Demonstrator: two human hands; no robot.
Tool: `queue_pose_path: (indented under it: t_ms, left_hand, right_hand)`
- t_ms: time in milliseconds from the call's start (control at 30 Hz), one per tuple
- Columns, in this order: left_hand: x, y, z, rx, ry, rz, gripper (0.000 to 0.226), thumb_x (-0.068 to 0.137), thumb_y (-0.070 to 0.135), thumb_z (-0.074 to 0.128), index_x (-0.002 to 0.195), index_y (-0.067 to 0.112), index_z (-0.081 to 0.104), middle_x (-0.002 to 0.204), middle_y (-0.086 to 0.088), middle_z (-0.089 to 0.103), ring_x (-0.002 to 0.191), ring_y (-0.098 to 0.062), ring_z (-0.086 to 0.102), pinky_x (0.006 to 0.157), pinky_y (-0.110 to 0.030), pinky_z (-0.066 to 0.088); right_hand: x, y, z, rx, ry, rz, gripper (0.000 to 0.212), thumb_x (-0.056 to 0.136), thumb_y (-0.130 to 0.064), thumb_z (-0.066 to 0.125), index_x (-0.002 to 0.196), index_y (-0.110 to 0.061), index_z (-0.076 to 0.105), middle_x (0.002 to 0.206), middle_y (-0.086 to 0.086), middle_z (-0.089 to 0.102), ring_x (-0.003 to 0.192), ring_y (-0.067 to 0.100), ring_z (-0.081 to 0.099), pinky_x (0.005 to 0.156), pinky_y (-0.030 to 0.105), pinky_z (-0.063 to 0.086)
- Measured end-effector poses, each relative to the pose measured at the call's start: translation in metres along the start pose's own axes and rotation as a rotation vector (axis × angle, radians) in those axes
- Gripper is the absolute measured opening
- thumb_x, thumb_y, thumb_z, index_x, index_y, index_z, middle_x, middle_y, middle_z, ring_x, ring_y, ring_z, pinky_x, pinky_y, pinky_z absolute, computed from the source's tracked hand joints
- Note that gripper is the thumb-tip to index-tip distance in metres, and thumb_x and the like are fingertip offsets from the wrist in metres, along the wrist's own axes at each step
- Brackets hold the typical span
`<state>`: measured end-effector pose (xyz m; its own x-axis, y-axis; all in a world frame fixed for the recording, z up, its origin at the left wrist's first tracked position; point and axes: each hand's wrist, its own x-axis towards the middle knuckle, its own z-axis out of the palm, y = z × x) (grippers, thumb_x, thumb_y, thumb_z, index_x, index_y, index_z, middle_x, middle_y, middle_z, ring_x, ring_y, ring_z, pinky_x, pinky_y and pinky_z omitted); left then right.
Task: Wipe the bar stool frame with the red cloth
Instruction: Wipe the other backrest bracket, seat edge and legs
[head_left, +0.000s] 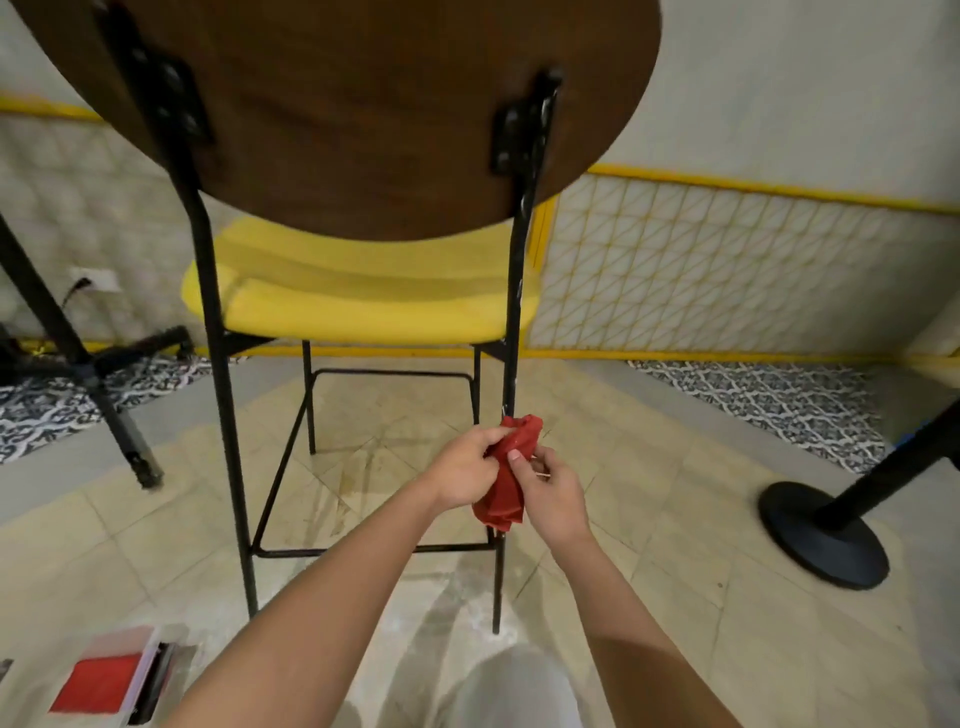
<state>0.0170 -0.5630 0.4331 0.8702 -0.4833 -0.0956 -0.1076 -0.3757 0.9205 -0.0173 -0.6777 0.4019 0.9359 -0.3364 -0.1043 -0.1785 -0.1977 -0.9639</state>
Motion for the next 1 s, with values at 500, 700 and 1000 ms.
queue_pose_path:
  t_ms: [500,700,1000]
  left_hand:
    - [-0.004,0.142,-0.067,0.061,0.34,0.226,0.037,0.098,0.025,0.046,0.133,0.016,0.054,0.13,0.0,0.059,0.122,-0.018,0.052,0.106,-0.034,0.04]
    - [-0.004,0.192,-0.092,0.068,0.372,0.408,0.041,0.1,0.018,0.041,0.132,0.042,0.045,0.109,0.006,0.066,0.101,-0.01,0.059,0.085,-0.022,0.043]
    - [0.01,0.22,-0.123,0.543,0.786,0.553,0.042,0.091,0.038,0.056,0.131,0.04,0.047,0.114,0.014,0.063,0.104,-0.014,0.043,0.087,-0.032,0.044]
  right_hand:
    - [-0.006,-0.166,-0.026,-0.005,0.028,-0.404,0.023,0.081,-0.015,0.07,0.099,-0.023,0.058,0.092,0.005,0.067,0.078,0.012,0.063,0.078,0.036,0.054]
    - [0.009,-0.216,-0.029,-0.081,0.142,-0.561,0.042,0.086,-0.025,0.062,0.127,-0.023,0.051,0.113,-0.001,0.062,0.105,0.015,0.058,0.092,0.036,0.049]
    - [0.037,-0.264,-0.032,-0.002,0.468,-0.625,0.036,0.09,-0.023,0.059,0.124,-0.013,0.056,0.111,0.0,0.043,0.094,0.011,0.05,0.088,0.021,0.04]
